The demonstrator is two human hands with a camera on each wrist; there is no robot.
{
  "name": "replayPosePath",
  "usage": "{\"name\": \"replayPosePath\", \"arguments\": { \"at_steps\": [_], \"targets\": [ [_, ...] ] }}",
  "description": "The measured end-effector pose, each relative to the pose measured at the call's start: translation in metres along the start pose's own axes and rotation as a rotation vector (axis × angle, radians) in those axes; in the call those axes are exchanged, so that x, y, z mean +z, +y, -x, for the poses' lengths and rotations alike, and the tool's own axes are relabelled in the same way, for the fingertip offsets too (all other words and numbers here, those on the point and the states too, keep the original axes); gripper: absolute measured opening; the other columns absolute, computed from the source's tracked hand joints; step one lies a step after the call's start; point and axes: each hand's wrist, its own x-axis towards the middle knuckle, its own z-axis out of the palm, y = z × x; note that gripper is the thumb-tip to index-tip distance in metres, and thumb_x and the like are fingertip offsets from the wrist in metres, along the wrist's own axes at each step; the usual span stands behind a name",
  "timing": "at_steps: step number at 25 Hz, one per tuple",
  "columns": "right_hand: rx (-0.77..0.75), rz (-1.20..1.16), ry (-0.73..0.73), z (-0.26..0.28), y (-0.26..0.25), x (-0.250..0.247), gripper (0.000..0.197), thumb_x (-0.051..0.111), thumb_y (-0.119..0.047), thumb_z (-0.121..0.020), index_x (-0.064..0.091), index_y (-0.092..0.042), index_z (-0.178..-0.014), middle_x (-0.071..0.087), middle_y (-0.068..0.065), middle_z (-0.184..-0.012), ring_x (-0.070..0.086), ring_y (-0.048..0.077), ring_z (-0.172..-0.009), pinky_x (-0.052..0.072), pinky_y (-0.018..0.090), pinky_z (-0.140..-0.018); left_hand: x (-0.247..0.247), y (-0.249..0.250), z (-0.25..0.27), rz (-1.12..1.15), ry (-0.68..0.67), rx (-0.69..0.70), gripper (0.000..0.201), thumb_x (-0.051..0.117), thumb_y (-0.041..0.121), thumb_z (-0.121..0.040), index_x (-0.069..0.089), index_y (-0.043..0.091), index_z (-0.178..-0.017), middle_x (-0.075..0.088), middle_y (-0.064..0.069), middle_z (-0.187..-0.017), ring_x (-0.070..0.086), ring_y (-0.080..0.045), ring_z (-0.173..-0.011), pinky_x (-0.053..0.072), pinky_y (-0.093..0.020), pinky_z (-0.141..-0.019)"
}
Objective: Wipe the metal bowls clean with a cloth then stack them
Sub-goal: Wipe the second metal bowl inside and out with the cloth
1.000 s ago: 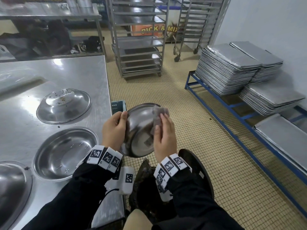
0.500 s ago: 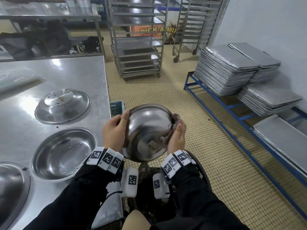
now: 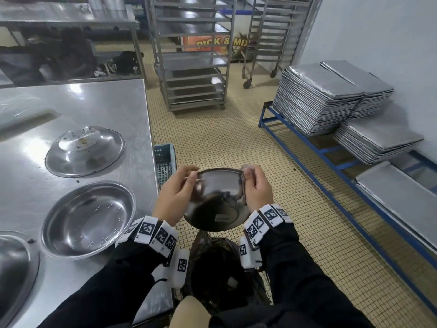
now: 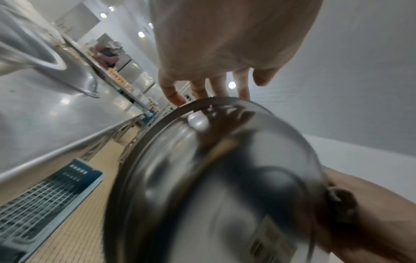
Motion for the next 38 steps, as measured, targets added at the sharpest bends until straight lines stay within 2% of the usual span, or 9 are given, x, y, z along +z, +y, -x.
{"name": "replayPosePath", "arguments": {
  "at_steps": [3, 7, 13, 18, 22, 26, 30, 33, 38],
  "targets": [
    [-0.21, 0.216, -0.095, 0.001, -0.01, 0.006, 0.025, 0.042, -0.032, -0.098, 0.057, -0.012, -0.099, 0.056, -0.008, -0.085, 0.054, 0.005, -0.074, 0.039, 0.011, -0.062, 0.007, 0.015, -0.003, -0.264, -0.04, 0.155, 0.02, 0.05, 0.036, -0.097, 0.064, 0.022, -0.102, 0.061, 0.017, -0.084, 0.056, 0.003, -0.078, 0.05, -0.022, -0.073],
    [-0.308, 0.221, -0.081, 0.007, -0.017, 0.021, 0.021, 0.043, -0.028, -0.098, 0.057, -0.012, -0.101, 0.059, -0.005, -0.092, 0.054, 0.011, -0.082, 0.045, 0.023, -0.073, 0.002, 0.008, -0.008, -0.341, -0.019, 0.123, 0.032, 0.052, 0.039, -0.095, 0.062, 0.018, -0.074, 0.06, 0.003, -0.061, 0.057, -0.015, -0.059, 0.048, -0.034, -0.058],
    [-0.346, 0.297, 0.082, 0.038, -0.019, 0.046, 0.041, 0.033, -0.043, -0.097, 0.05, -0.01, -0.114, 0.048, 0.005, -0.121, 0.05, 0.018, -0.11, 0.051, 0.034, -0.089, -0.001, 0.004, -0.009, -0.272, 0.144, -0.023, 0.041, 0.048, 0.036, -0.098, 0.06, 0.009, -0.07, 0.059, -0.006, -0.058, 0.056, -0.024, -0.057, 0.045, -0.041, -0.056],
    [-0.265, 0.548, 0.083, 0.039, -0.019, 0.058, 0.057, 0.016, -0.05, -0.097, 0.05, -0.017, -0.128, 0.044, 0.004, -0.14, 0.032, 0.025, -0.135, 0.024, 0.042, -0.113, 0.0, 0.012, -0.003, -0.254, 0.183, -0.014, 0.039, 0.047, 0.033, -0.099, 0.063, 0.009, -0.073, 0.061, -0.006, -0.059, 0.055, -0.022, -0.057, 0.043, -0.037, -0.054],
    [0.137, 0.176, 0.06, 0.011, 0.003, 0.037, 0.047, 0.022, -0.044, -0.099, 0.058, -0.017, -0.113, 0.061, 0.001, -0.114, 0.052, 0.021, -0.117, 0.044, 0.032, -0.096, -0.005, 0.01, -0.004, -0.137, 0.277, -0.043, 0.045, 0.047, 0.035, -0.099, 0.056, 0.006, -0.066, 0.051, -0.011, -0.055, 0.04, -0.018, -0.05, 0.032, -0.031, -0.052],
    [-0.023, 0.145, 0.004, 0.032, -0.005, 0.035, 0.045, 0.027, -0.038, -0.101, 0.031, -0.03, -0.145, 0.034, -0.009, -0.149, 0.041, 0.0, -0.12, 0.037, 0.006, -0.079, -0.005, 0.01, -0.01, -0.124, 0.278, -0.059, 0.043, 0.046, 0.035, -0.099, 0.056, 0.011, -0.065, 0.049, -0.004, -0.052, 0.041, -0.017, -0.05, 0.033, -0.03, -0.051],
    [-0.312, 0.39, 0.029, 0.033, -0.027, 0.056, 0.054, 0.021, -0.044, -0.099, 0.031, -0.019, -0.145, 0.014, -0.004, -0.157, 0.011, 0.011, -0.144, 0.022, 0.032, -0.115, -0.001, 0.013, -0.013, -0.111, 0.247, -0.026, 0.041, 0.048, 0.035, -0.099, 0.058, 0.011, -0.067, 0.057, -0.011, -0.059, 0.048, -0.019, -0.052, 0.037, -0.03, -0.051],
    [-0.194, 0.448, 0.045, 0.012, -0.037, 0.055, 0.057, 0.018, -0.047, -0.098, 0.03, -0.019, -0.145, 0.025, -0.003, -0.154, 0.018, 0.013, -0.143, 0.016, 0.036, -0.118, 0.002, 0.015, -0.012, -0.049, 0.211, -0.001, 0.04, 0.048, 0.035, -0.099, 0.057, 0.012, -0.067, 0.058, -0.015, -0.061, 0.046, -0.014, -0.052, 0.038, -0.025, -0.05],
    [0.234, -0.09, 0.045, -0.006, -0.011, 0.027, 0.04, 0.025, -0.043, -0.1, 0.049, -0.021, -0.123, 0.052, 0.0, -0.12, 0.055, 0.01, -0.095, 0.048, 0.023, -0.074, -0.004, 0.011, -0.011, 0.146, 0.299, -0.056, 0.045, 0.053, 0.039, -0.096, 0.051, 0.014, -0.058, 0.041, 0.003, -0.047, 0.039, -0.018, -0.049, 0.031, -0.031, -0.051]
  ]
}}
